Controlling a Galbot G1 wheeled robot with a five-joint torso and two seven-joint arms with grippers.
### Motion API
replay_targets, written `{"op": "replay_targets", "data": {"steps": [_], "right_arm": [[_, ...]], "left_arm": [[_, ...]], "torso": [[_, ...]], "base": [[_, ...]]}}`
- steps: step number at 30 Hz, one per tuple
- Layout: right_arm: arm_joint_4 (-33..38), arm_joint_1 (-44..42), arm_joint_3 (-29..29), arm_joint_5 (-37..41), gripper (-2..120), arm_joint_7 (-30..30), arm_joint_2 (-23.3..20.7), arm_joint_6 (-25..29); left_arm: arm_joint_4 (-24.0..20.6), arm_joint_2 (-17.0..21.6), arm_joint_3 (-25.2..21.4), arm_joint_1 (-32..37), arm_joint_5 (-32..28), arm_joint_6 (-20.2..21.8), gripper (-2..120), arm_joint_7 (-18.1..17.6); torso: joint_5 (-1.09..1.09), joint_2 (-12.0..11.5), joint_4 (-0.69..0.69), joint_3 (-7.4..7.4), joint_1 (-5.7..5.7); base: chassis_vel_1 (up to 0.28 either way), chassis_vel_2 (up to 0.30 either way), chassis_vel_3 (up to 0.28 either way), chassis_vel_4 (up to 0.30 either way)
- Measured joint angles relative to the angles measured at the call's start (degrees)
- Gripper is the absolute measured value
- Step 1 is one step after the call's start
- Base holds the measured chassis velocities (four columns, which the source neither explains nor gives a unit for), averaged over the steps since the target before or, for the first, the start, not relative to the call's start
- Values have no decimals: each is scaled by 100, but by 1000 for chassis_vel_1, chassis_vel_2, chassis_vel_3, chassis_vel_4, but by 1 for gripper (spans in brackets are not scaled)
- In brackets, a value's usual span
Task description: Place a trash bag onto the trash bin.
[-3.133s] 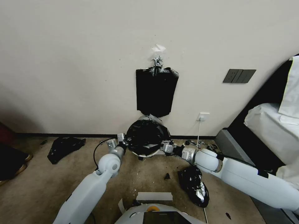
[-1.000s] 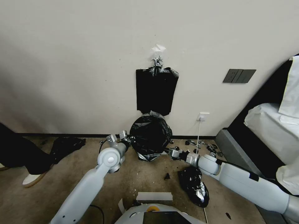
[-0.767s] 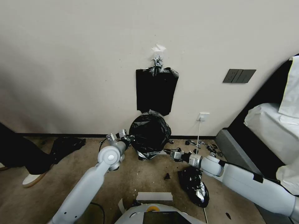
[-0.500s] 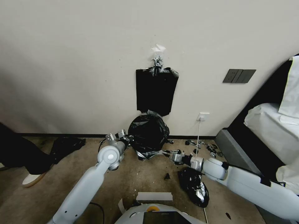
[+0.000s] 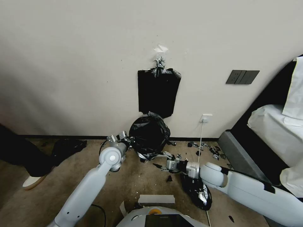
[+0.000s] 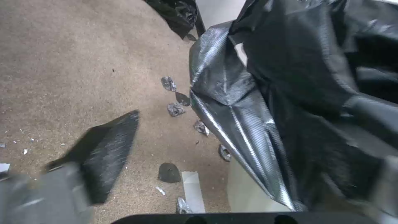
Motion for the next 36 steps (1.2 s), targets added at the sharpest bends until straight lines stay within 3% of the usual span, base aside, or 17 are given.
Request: {"op": "replay_targets", "data": {"steps": [11, 26, 28, 36], "right_arm": [[-73, 151, -232, 1, 92, 10, 236, -148], [-1077, 402, -530, 37, 86, 56, 609, -247], [-1453, 426, -572, 30, 85, 90, 769, -267], [-1602, 425, -596, 36, 83, 152, 800, -236]], "left_arm": [[105, -134, 130, -133, 0, -1, 0, -65], [-215, -126, 147, -43, -179, 11, 0, -144], [-332, -114, 144, 23, -246, 24, 0, -178], [-365, -88, 128, 126, -269, 33, 0, -189]], "torso": [[0, 0, -1, 0, 0], [1, 0, 0, 0, -1], [1, 0, 0, 0, 0], [1, 0, 0, 0, 0]], "base": [[0, 0, 0, 0], [0, 0, 0, 0], [0, 0, 0, 0], [0, 0, 0, 0]]}}
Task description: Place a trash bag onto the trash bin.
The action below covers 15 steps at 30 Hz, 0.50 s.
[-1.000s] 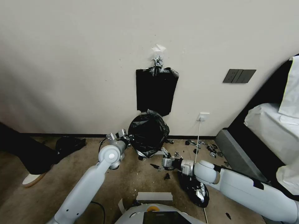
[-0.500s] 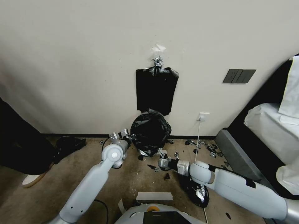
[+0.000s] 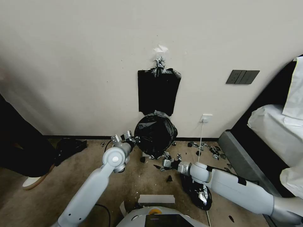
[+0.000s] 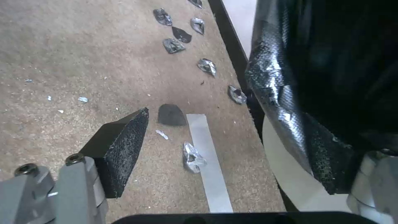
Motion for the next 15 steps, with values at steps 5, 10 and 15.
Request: {"op": "replay_targets", "data": {"steps": [5, 10, 15], "right_arm": [[280, -71, -7, 44, 84, 92, -118, 6], [607, -166, -7, 186, 85, 189, -308, 8], [1014, -277, -7, 394, 86, 249, -591, 4]], "left_arm": [[173, -12, 0, 1, 133, -1, 0, 30], [380, -2, -2, 8, 329, -22, 0, 110], [587, -8, -22, -43, 450, -73, 0, 182]], "torso": [[0, 0, 0, 0, 0], [-1, 0, 0, 0, 0], [0, 0, 0, 0, 0]], "base": [[0, 0, 0, 0], [0, 0, 0, 0], [0, 0, 0, 0]]}}
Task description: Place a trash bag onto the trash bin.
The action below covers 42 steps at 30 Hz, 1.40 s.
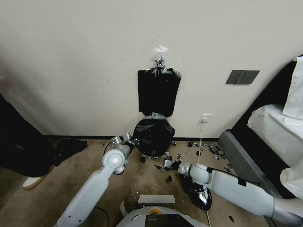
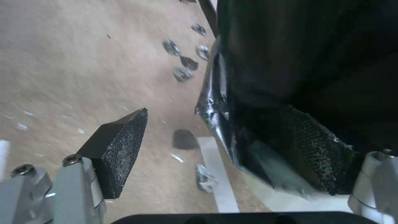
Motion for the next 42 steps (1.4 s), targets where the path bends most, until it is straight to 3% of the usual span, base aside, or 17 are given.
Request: {"op": "replay_targets", "data": {"steps": [8, 13, 15, 22, 24, 27, 29, 33, 35, 36, 39, 40, 42], "right_arm": [[555, -47, 37, 363, 80, 120, -564, -22], [735, -67, 85, 527, 65, 172, -817, -22], [855, -85, 172, 624, 52, 207, -971, -27], [1201, -55, 303, 876, 32, 278, -1186, -160], [1425, 3, 366, 1102, 21, 326, -1220, -448], [1602, 100, 383, 1374, 13, 451, -1198, -762], [1836, 229, 403, 1713, 7, 697, -1098, -1278], [2107, 419, 385, 2226, 7, 1056, -942, -1873], [2349, 805, 192, 2920, 6, 1563, -677, -2617], [2349, 805, 192, 2920, 6, 1563, -677, -2617], [2422, 1502, -195, 3903, 6, 2334, -104, -3486], [2422, 1502, -195, 3903, 6, 2334, -104, -3486], [2331, 1823, -406, 4465, 6, 2890, 253, -3790]], "left_arm": [[270, 51, -72, -3, 451, -126, 0, 185], [348, 82, -97, 85, 744, -187, 0, 278], [400, 93, -103, 167, 1082, -247, 0, 397], [438, 71, -91, 357, 1686, -387, 0, 644], [376, 72, -80, 461, 1944, -435, 0, 771], [261, 74, -62, 573, 2084, -452, 0, 826], [161, 68, -39, 738, 2494, -471, 0, 968], [93, 53, -12, 885, 2958, -517, 0, 1139], [-38, 21, 23, 1022, 3312, -542, 0, 1251], [-38, 21, 23, 1022, 3312, -542, 0, 1251], [-182, -28, 61, 1199, 3769, -571, 0, 1398], [-182, -28, 61, 1199, 3769, -571, 0, 1398], [-249, -55, 77, 1265, 3936, -583, 0, 1447]], "torso": [[0, 0, 1, 0, 0], [0, 0, 0, 0, 0], [0, 0, -1, 0, 0], [0, 0, 0, 0, 0], [0, 0, 0, 0, 0], [0, 0, 0, 0, 0], [0, 0, 0, 0, 0], [-1, 0, 0, 0, 0], [0, 0, -1, 0, 0], [0, 0, -1, 0, 0], [-1, 0, 0, 0, 0], [-1, 0, 0, 0, 0], [-3, 0, 1, 0, 0]], "base": [[0, 0, 0, 0], [0, 0, 0, 0], [0, 0, 0, 0], [0, 0, 0, 0], [0, 0, 0, 0], [0, 0, 0, 0], [0, 0, 0, 0], [0, 0, 0, 0], [0, 0, 0, 0], [0, 0, 0, 0], [0, 0, 0, 0], [0, 0, 0, 0], [0, 0, 0, 0]]}}
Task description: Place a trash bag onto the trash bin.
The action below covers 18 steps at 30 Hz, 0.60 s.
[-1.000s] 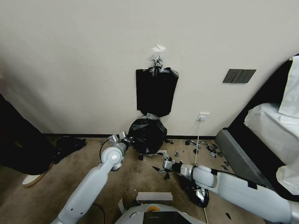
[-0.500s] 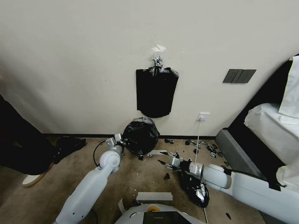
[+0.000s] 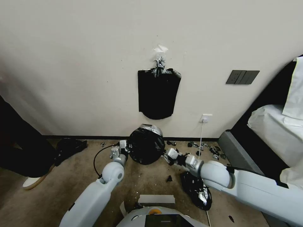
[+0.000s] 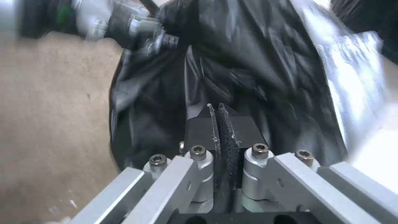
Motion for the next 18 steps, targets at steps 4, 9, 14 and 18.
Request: {"op": "replay_targets", "data": {"steps": [4, 9, 14, 18], "right_arm": [[-365, 414, -251, 1115, 4, 1133, 763, -489], [-755, 652, -396, 1904, 0, 1886, 1343, -713], [-1099, 797, -561, 2070, 0, 2146, 1574, -724], [-1341, 848, -664, 2117, 0, 2260, 1697, -717]], "left_arm": [[-83, -36, 25, 92, 192, -12, 0, 73], [-89, -64, 37, 123, 280, -33, 0, 108], [-88, -69, 37, 124, 332, -62, 0, 143], [-70, -70, 37, 89, 352, -81, 0, 167]], "torso": [[2, 0, 0, 0, 0], [2, 0, 0, 0, 0], [1, 0, -2, 0, 0], [2, 0, -2, 0, 0]], "base": [[0, 0, 0, 0], [0, 0, 0, 0], [0, 0, 0, 0], [0, 0, 0, 0]]}}
